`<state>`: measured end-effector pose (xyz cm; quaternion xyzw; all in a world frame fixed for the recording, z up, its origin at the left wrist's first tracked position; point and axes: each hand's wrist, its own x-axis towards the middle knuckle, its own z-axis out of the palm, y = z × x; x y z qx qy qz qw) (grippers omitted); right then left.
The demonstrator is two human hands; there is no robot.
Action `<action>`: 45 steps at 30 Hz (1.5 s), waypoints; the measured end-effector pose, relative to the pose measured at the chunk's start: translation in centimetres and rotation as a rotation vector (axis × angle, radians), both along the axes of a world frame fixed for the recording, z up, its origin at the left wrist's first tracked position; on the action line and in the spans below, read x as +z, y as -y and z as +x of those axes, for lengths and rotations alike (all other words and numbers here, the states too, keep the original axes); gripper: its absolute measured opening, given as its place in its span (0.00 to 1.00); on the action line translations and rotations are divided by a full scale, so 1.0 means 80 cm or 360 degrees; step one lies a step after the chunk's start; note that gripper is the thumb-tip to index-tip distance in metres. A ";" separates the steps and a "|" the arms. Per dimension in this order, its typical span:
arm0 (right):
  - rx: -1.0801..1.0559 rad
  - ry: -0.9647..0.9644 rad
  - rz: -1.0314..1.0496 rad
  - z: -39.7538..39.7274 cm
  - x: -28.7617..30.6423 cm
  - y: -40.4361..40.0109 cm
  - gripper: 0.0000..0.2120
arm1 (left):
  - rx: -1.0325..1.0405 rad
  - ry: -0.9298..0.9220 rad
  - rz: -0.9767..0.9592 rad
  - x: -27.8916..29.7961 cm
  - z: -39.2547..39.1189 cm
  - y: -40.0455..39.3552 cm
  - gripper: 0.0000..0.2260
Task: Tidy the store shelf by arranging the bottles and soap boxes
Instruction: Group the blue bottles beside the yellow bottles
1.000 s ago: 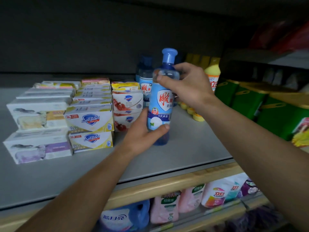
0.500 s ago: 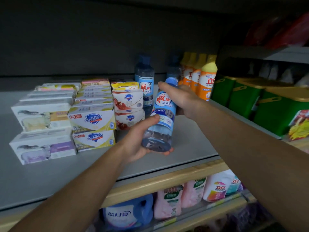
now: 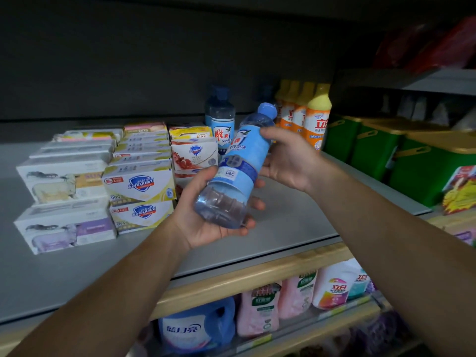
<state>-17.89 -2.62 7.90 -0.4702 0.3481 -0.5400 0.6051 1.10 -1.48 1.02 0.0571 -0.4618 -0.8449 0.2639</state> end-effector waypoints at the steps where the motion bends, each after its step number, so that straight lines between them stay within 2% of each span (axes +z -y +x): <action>1: -0.0094 -0.0119 -0.0023 -0.001 0.002 0.001 0.11 | 0.0083 0.0020 0.0005 -0.001 -0.003 0.001 0.33; 4: -0.0410 -0.0531 -0.0074 -0.004 0.014 0.006 0.15 | 0.0610 0.0196 -0.0045 -0.006 -0.015 0.004 0.27; 7: -0.0789 -0.0862 -0.0123 0.001 0.022 0.011 0.22 | 0.1136 0.0452 -0.0509 -0.015 -0.030 0.006 0.17; 9: -0.0967 -0.1057 -0.0165 0.009 0.021 0.014 0.26 | 0.1352 0.0610 -0.0838 -0.021 -0.036 0.008 0.18; 11: -0.0974 -0.1132 -0.0209 0.015 0.017 0.016 0.27 | 0.1459 0.0667 -0.0930 -0.025 -0.036 0.010 0.19; 12: -0.0917 -0.1102 -0.0202 0.016 0.016 0.017 0.26 | 0.1425 0.0622 -0.0867 -0.024 -0.032 0.010 0.17; 14: -0.0720 -0.0869 -0.0104 0.016 0.017 0.017 0.21 | 0.1180 0.0433 -0.0466 -0.019 -0.023 0.008 0.15; 16: -0.0438 -0.0516 0.0031 0.011 0.017 0.016 0.18 | 0.0807 0.0236 -0.0023 -0.012 -0.014 0.005 0.20; 19: -0.0130 -0.0130 0.0104 0.007 0.008 0.015 0.18 | 0.0450 0.0041 0.0180 -0.006 -0.010 0.003 0.29; 21: -0.0204 -0.0192 0.0104 0.010 0.005 0.019 0.18 | 0.0368 0.0018 0.0205 -0.005 -0.009 0.002 0.31; 25: -0.0493 -0.0535 0.0304 0.019 0.005 0.025 0.18 | 0.0288 0.0104 0.0171 -0.006 -0.009 0.001 0.29; 29: -0.0543 -0.0532 0.0320 0.020 0.006 0.023 0.18 | 0.0252 0.0119 0.0209 -0.007 -0.010 0.004 0.29; 32: -0.0617 -0.0513 0.0107 0.013 0.015 0.017 0.21 | 0.0391 0.0237 0.0181 -0.008 -0.016 0.009 0.27; 35: -0.0805 -0.0856 -0.0281 0.003 0.025 0.003 0.21 | 0.0743 0.0379 -0.0137 -0.020 -0.027 0.016 0.18; 38: -0.1058 -0.1091 -0.0533 -0.005 0.027 -0.010 0.23 | 0.0990 0.0565 -0.0820 -0.024 -0.032 0.012 0.10; 40: -0.1215 -0.1223 -0.0647 -0.008 0.025 -0.015 0.24 | 0.1116 0.0758 -0.1199 -0.025 -0.031 0.009 0.10; 45: -0.1440 -0.1536 -0.0826 -0.023 0.012 -0.018 0.30 | 0.1350 0.1360 -0.1815 -0.037 -0.037 0.008 0.12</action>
